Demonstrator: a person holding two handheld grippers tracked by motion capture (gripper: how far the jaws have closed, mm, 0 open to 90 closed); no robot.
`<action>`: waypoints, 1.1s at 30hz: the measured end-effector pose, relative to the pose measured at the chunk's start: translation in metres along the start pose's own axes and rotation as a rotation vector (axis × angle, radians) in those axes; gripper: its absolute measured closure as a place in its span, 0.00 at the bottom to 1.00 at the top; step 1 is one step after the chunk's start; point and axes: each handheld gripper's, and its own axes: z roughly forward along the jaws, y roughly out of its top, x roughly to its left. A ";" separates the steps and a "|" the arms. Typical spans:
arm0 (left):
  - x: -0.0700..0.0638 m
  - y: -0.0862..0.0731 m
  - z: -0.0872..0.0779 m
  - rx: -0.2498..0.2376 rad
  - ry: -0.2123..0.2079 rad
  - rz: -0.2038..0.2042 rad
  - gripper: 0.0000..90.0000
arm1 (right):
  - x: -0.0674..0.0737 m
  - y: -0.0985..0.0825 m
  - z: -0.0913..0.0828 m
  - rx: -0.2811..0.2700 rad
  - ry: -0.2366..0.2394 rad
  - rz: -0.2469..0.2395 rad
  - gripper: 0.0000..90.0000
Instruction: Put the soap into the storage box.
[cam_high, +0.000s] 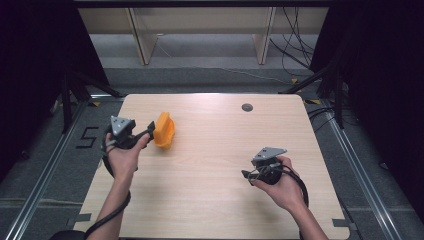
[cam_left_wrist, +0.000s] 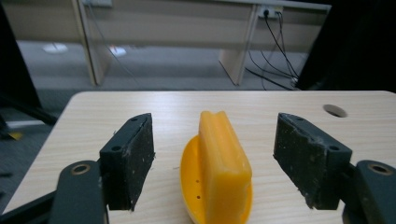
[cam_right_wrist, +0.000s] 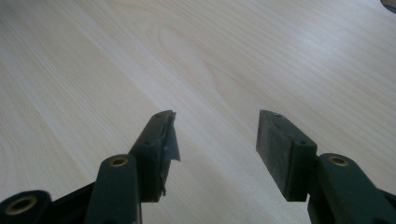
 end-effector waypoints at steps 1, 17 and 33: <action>0.002 0.008 0.002 0.014 -0.014 -0.011 0.31 | -0.002 0.000 0.000 0.002 -0.012 -0.029 0.52; 0.043 0.010 -0.001 0.114 -0.202 0.115 0.27 | -0.006 -0.003 0.001 0.008 -0.013 -0.027 0.52; 0.070 -0.081 -0.084 0.205 -0.293 0.128 0.28 | -0.010 -0.009 -0.004 -0.007 -0.045 0.027 0.51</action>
